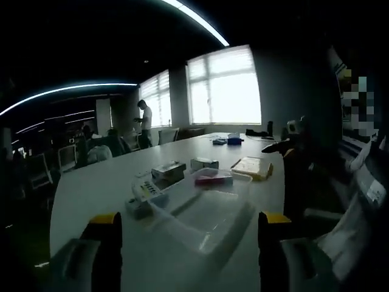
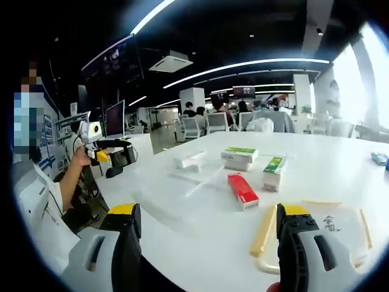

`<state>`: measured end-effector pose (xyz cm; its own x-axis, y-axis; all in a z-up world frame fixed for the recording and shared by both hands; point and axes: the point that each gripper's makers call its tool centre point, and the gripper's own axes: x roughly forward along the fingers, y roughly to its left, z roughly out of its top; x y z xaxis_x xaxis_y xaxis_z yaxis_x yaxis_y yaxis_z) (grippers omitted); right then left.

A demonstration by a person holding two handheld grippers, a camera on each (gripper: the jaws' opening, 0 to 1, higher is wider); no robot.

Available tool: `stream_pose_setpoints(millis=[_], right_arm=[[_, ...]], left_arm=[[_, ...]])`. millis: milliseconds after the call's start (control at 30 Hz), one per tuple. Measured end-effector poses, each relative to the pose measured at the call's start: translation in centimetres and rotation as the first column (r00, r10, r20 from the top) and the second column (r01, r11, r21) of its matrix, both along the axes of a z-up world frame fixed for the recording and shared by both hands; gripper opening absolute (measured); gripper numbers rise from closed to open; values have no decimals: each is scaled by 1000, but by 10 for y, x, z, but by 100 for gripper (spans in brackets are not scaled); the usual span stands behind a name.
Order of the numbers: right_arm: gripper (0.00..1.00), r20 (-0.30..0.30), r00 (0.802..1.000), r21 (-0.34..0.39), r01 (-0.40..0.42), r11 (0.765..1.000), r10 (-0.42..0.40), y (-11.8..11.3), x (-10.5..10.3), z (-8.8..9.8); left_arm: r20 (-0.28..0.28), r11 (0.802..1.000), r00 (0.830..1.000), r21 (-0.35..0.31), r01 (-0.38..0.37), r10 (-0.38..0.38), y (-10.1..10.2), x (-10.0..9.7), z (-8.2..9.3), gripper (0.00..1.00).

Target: Arrange the small medicine boxes into an aligned row inside the storage area until every box is upright, visible, and separated from the surrounding clutter.

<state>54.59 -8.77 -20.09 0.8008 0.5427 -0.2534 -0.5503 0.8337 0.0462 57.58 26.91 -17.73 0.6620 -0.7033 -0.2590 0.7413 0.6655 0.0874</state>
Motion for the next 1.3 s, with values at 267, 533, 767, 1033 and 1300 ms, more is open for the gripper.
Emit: stream_pose_setpoints(millis=[267, 533, 767, 1033, 1300], right_arm=[[91, -10, 1000, 19, -9, 1000, 9, -11, 10, -9], [97, -7, 1000, 5, 7, 1000, -7, -20, 11, -4], [95, -39, 999, 8, -1, 1000, 1, -23, 13, -17], [97, -45, 999, -14, 3, 1000, -4, -26, 7, -22], [96, -47, 999, -17, 14, 1000, -15, -29, 3, -24]], left_arm=[[-28, 1000, 1000, -12, 12, -12, -14, 14, -9, 93], [-9, 1000, 1000, -16, -3, 2, -21, 36, -2, 93], [-50, 1000, 998, -9, -29, 28, -20, 50, -11, 93], [-56, 998, 997, -39, -56, 54, -24, 62, -3, 94], [-60, 998, 996, -22, -67, 65, -22, 75, 1, 94]])
